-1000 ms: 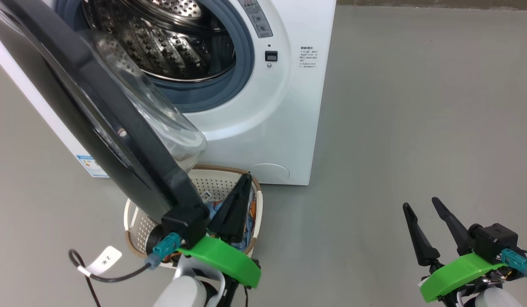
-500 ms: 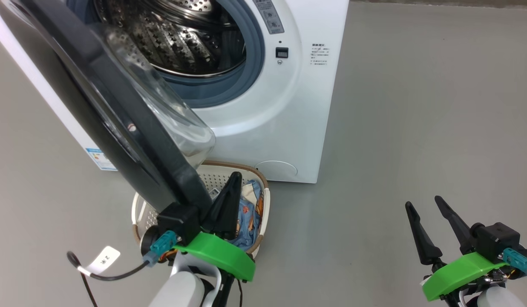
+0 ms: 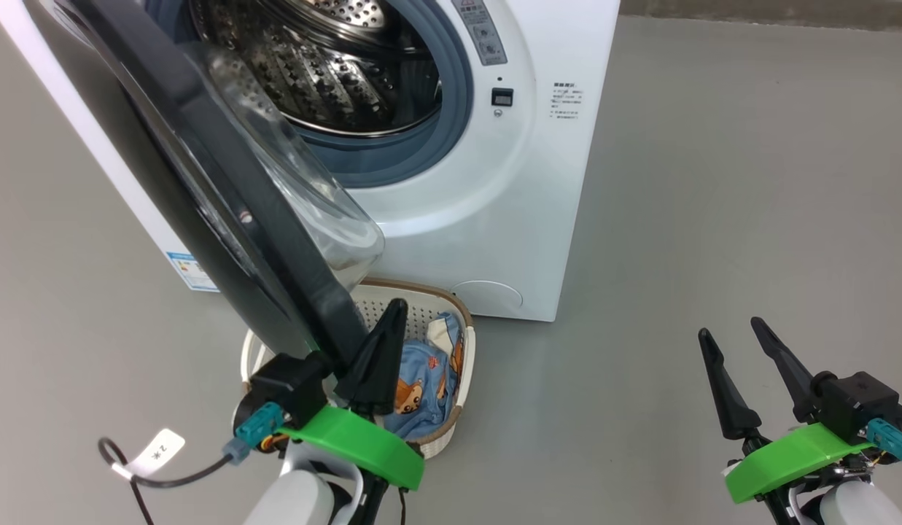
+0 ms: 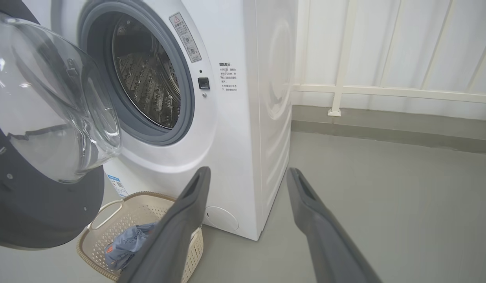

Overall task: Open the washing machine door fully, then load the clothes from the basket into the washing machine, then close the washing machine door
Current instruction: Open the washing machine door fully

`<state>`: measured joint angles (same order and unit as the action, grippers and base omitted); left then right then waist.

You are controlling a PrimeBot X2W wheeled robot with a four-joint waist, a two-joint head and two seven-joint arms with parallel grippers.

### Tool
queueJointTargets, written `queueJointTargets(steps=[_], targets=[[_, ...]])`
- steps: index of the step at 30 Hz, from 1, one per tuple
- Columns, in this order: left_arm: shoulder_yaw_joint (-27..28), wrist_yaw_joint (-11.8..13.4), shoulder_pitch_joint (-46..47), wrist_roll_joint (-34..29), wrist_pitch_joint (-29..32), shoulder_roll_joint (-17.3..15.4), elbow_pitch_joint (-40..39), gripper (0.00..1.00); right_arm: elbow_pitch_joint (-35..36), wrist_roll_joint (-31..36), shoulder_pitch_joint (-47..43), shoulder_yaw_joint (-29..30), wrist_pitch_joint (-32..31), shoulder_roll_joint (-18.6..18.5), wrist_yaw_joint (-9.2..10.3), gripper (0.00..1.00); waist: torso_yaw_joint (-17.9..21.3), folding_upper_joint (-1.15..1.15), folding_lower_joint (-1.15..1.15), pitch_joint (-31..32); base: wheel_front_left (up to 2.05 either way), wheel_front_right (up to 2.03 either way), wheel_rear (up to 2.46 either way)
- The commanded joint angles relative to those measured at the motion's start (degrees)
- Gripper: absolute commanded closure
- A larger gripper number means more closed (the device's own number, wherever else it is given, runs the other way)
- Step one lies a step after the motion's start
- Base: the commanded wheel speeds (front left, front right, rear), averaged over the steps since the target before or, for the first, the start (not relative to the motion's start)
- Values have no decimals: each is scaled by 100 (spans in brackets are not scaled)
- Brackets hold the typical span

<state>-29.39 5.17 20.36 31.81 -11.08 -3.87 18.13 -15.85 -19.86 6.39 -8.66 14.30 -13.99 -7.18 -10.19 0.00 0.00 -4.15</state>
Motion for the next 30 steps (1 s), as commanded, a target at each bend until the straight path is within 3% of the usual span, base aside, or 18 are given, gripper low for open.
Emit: queueJointTargets(steps=[1,30], targets=[[248,54,17,34,-13,-135,-161,100,166,124,-36,-52,70,-45,-31,0,-19,0,0,10,0,0,0],[286,399,-545,85,188,-541,-751,100,466,557,-526,289,70,229,-31,0,-487,0,0,104,0,0,0]])
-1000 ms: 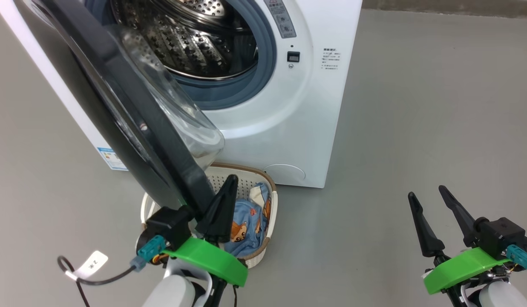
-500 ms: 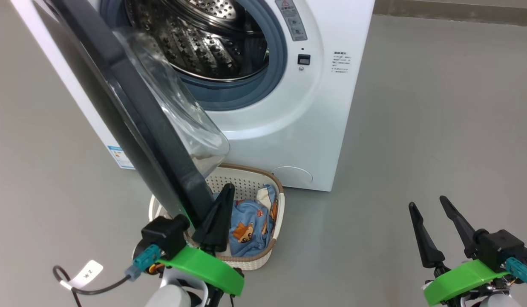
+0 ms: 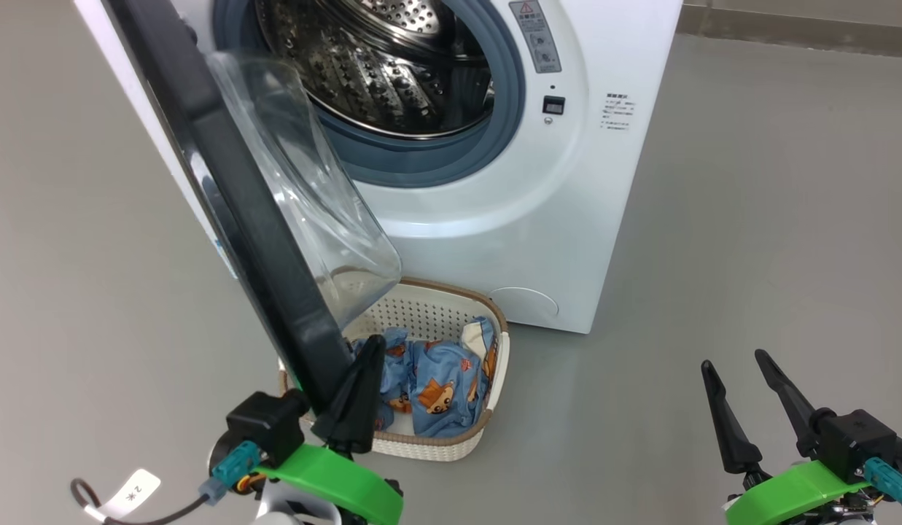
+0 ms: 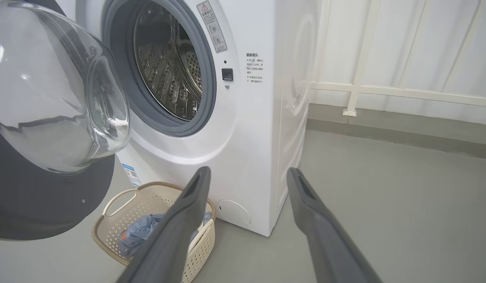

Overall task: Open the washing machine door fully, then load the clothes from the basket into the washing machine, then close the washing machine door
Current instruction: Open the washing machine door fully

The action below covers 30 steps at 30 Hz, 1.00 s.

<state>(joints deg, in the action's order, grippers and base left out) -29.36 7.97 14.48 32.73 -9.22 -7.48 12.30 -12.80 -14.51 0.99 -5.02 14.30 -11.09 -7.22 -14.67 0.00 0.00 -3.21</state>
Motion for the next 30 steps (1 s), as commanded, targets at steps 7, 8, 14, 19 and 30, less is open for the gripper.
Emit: queueJointTargets(steps=[7,8,14,19,30], targets=[[285,267,-181,-24,80,-299,-463,100,214,68,-74,-17,70,-5,-26,0,-172,0,0,18,0,0,0],[289,288,-209,-26,88,-316,-504,100,222,74,-86,-6,70,1,-26,0,-200,0,0,15,0,0,0],[365,399,-326,-12,108,-412,-675,100,247,97,-121,38,70,13,-26,0,-334,0,0,-9,0,0,0],[490,474,-401,39,106,-517,-732,100,249,100,-120,45,70,13,-26,0,-451,0,0,-19,0,0,0],[855,697,-548,121,25,-787,-849,100,265,116,-137,29,70,-6,-26,0,-749,0,0,-48,0,0,0]])
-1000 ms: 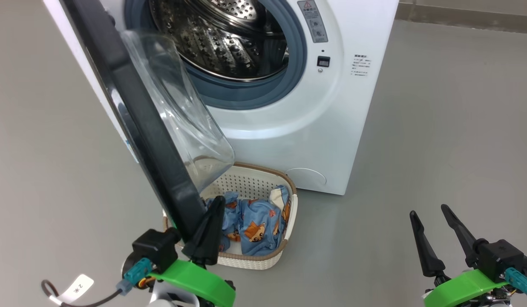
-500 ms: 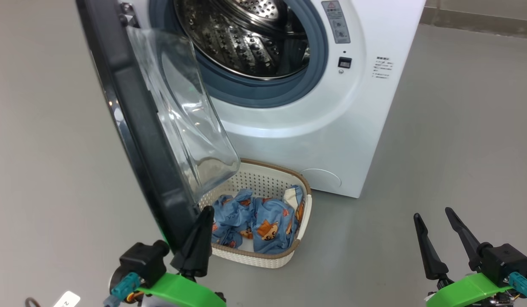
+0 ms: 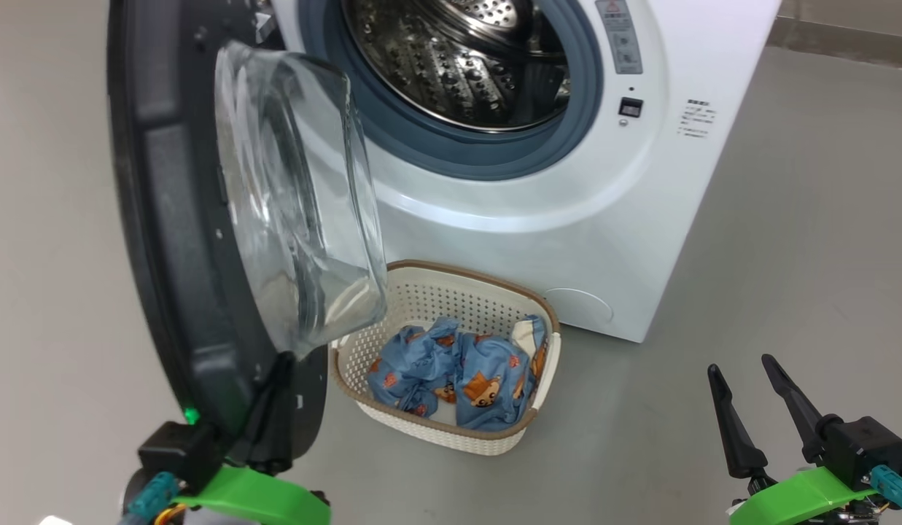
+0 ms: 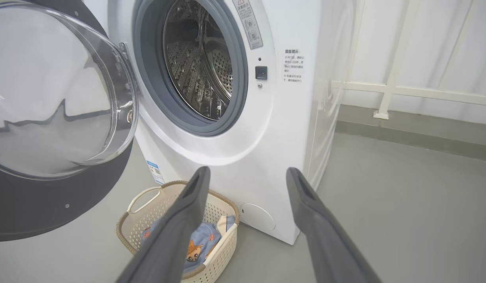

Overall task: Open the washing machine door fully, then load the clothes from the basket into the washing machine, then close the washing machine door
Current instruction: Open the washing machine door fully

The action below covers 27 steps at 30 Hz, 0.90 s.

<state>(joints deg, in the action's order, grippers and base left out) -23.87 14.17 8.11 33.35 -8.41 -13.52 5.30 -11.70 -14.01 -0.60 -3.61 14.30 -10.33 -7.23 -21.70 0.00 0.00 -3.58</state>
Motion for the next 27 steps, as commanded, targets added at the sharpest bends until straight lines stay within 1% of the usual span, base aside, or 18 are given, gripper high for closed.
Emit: queueJointTargets(steps=[1,9,15,21,27], targets=[[341,99,73,66,-65,-207,-158,100,153,68,26,-120,70,-83,-25,0,-65,0,0,-13,0,0,0],[638,273,-42,128,-144,-392,-196,100,154,73,34,-157,70,-99,-25,0,-216,0,0,-34,0,0,0],[926,366,-8,179,-218,-579,-79,100,151,72,55,-174,70,-121,-25,0,-287,0,0,-80,0,0,0],[1168,415,129,190,-300,-760,74,100,148,63,73,-186,70,-165,-25,0,-349,0,0,-147,0,0,0],[1379,400,301,229,-380,-902,326,100,144,63,114,-186,70,-208,-25,0,-371,0,0,-197,0,0,0]])
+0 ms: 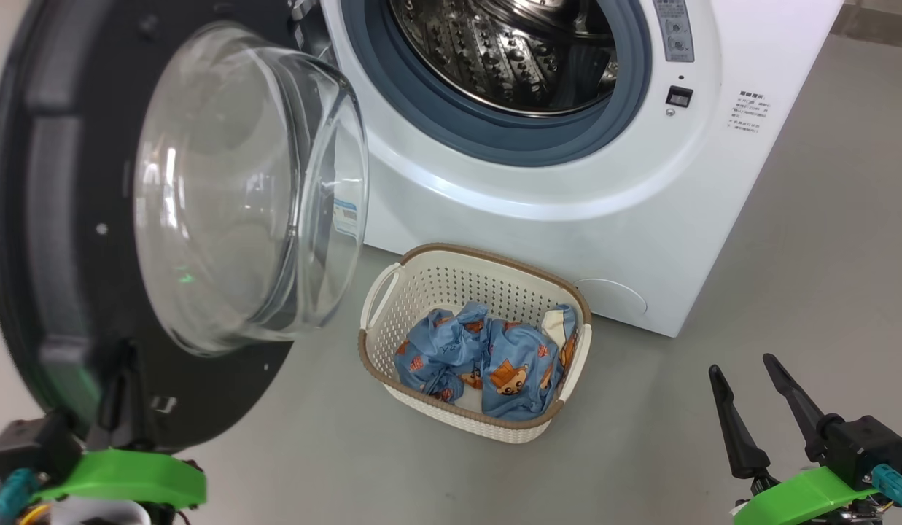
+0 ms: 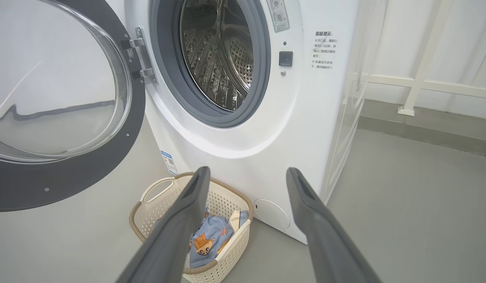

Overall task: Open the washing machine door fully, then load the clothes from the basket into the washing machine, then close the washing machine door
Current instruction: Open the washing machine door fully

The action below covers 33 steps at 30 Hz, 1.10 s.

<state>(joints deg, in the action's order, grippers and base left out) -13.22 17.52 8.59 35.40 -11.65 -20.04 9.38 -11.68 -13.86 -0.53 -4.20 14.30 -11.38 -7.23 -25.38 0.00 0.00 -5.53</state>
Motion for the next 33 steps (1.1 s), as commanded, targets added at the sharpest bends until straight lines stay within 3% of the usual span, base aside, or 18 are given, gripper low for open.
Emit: queueJointTargets(steps=[1,22,33], targets=[[356,54,292,32,-75,-276,-24,100,141,49,112,-127,70,-110,-25,0,-7,0,0,-12,0,0,0],[1075,-284,1141,43,-314,-793,1624,100,152,39,255,-198,70,-297,-25,0,9,0,0,-342,0,0,0],[1422,-643,1932,-208,-333,-999,2840,100,136,42,410,-282,70,-478,-25,0,-7,0,0,-643,0,0,0]])
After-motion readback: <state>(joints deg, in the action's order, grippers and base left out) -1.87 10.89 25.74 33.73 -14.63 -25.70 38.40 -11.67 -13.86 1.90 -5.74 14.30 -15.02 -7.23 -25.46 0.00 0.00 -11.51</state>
